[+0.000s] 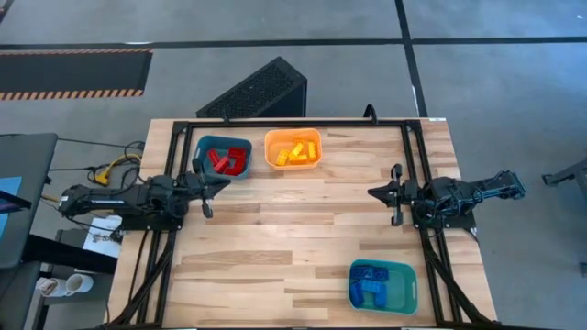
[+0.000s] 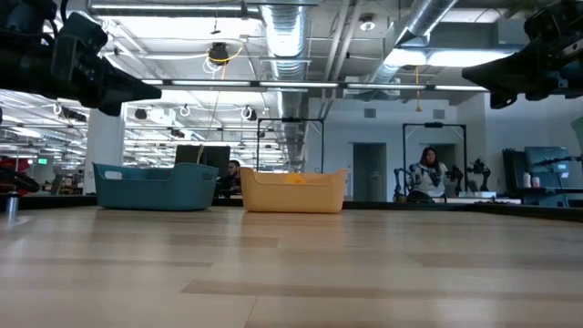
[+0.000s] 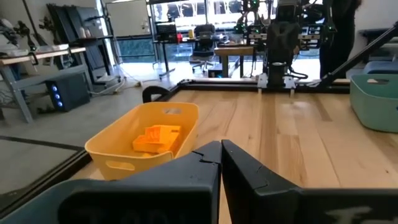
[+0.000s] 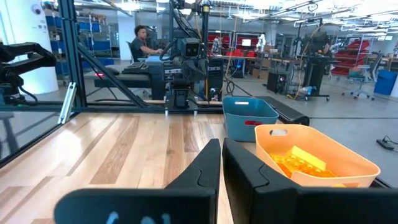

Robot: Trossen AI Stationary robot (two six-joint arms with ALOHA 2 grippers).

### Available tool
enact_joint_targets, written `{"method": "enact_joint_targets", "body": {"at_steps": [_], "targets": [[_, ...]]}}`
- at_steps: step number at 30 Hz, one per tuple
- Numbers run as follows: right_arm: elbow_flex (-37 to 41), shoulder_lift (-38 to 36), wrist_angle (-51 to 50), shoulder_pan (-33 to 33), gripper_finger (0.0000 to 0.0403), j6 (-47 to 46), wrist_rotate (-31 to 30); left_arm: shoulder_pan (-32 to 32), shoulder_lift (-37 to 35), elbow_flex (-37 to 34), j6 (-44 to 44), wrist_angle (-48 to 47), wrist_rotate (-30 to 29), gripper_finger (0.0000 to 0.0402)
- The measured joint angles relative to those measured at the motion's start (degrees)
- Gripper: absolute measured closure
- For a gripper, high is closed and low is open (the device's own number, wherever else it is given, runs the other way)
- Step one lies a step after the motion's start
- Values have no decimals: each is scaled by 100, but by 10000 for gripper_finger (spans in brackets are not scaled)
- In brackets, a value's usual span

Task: Sort & place blocks by color
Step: Return to Home Position

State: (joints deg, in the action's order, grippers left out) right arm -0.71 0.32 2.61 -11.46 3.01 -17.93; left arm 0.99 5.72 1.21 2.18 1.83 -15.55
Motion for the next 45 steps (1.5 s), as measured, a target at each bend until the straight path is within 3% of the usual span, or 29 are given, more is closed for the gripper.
{"method": "enact_joint_targets", "body": {"at_steps": [45], "targets": [[4,0,0,0,360,-2,2,0,0,25,14,-86,-9,401]]}}
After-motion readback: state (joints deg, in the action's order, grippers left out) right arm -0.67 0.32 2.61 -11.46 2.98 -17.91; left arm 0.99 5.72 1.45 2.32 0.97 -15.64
